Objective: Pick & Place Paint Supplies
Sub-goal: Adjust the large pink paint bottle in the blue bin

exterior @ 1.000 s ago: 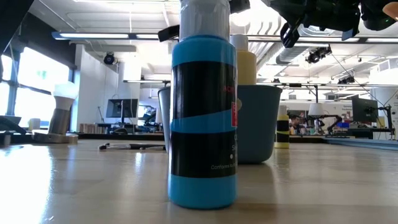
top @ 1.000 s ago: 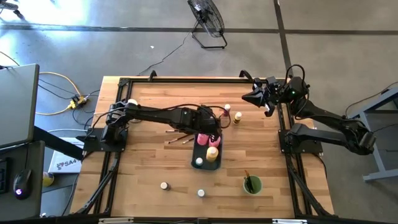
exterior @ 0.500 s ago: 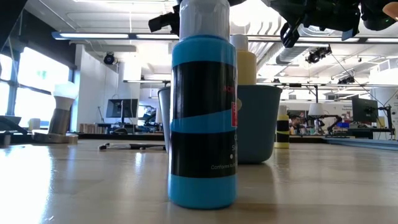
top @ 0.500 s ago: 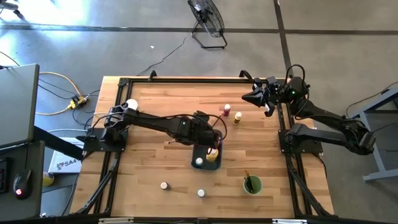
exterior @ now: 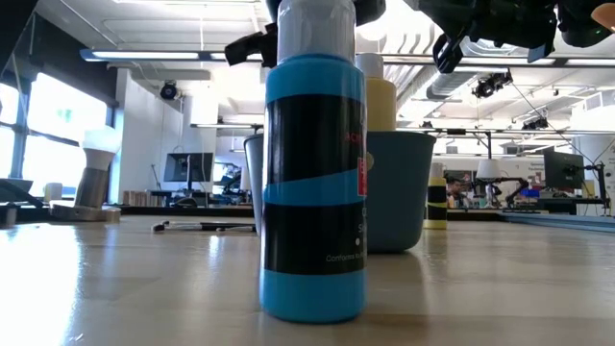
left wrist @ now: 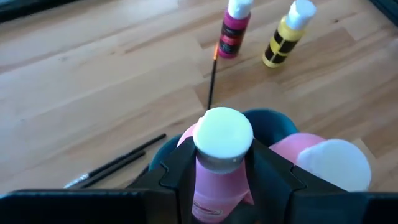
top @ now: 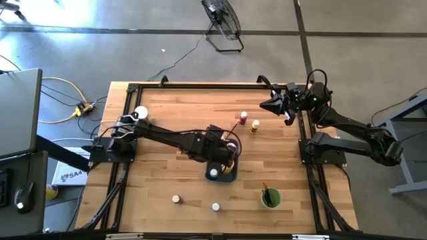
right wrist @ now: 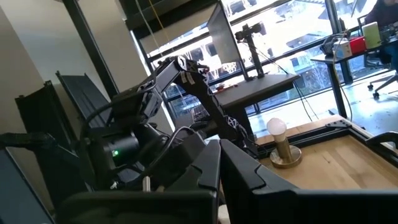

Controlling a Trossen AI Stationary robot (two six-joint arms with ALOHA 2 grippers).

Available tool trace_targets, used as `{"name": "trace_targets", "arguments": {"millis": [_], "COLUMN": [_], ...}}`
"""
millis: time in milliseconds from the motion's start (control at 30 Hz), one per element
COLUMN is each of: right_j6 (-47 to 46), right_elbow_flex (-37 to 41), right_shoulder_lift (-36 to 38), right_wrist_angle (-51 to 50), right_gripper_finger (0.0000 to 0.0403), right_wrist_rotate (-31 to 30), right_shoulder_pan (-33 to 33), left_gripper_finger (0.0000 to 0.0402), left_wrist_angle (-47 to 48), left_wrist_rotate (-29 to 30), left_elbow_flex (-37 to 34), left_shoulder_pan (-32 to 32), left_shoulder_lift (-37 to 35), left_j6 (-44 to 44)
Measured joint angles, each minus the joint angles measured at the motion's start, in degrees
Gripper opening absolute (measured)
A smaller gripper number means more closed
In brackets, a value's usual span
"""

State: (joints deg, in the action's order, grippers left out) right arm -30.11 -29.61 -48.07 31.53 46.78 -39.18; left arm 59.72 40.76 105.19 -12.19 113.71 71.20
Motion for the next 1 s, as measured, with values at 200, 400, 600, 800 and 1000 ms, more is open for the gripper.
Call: {"name": "trace_targets", "arguments": {"millis": [200,400,600,800,1000], "right_j6": [0.15,0.15,0.15,-0.09,-0.24], "right_elbow_flex": [0.00,0.00,-0.02,-0.02,-0.02], "right_shoulder_lift": [0.01,0.00,0.00,0.02,0.02], "right_wrist_angle": [0.00,0.00,0.81,1.11,1.30], "right_gripper_finger": [0.0002,0.0002,0.0002,0.0002,0.0002], "right_wrist_rotate": [-0.10,-0.13,-0.09,0.25,1.86], "right_shoulder_pan": [0.02,0.02,0.04,0.04,0.07], "left_gripper_finger": [0.0118,0.0118,0.0118,0.0118,0.0118], "left_wrist_angle": [0.78,1.35,0.16,0.41,0.20], "left_wrist_rotate": [3.26,4.78,5.14,5.14,3.72], "left_elbow_flex": [0.00,0.04,0.00,0.00,0.02], "left_shoulder_pan": [-0.64,-0.72,-0.90,-1.09,-0.96], "left_shoulder_lift": [-0.03,0.91,2.56,2.51,2.51], "left_j6": [0.06,0.37,1.02,1.10,1.09]}}
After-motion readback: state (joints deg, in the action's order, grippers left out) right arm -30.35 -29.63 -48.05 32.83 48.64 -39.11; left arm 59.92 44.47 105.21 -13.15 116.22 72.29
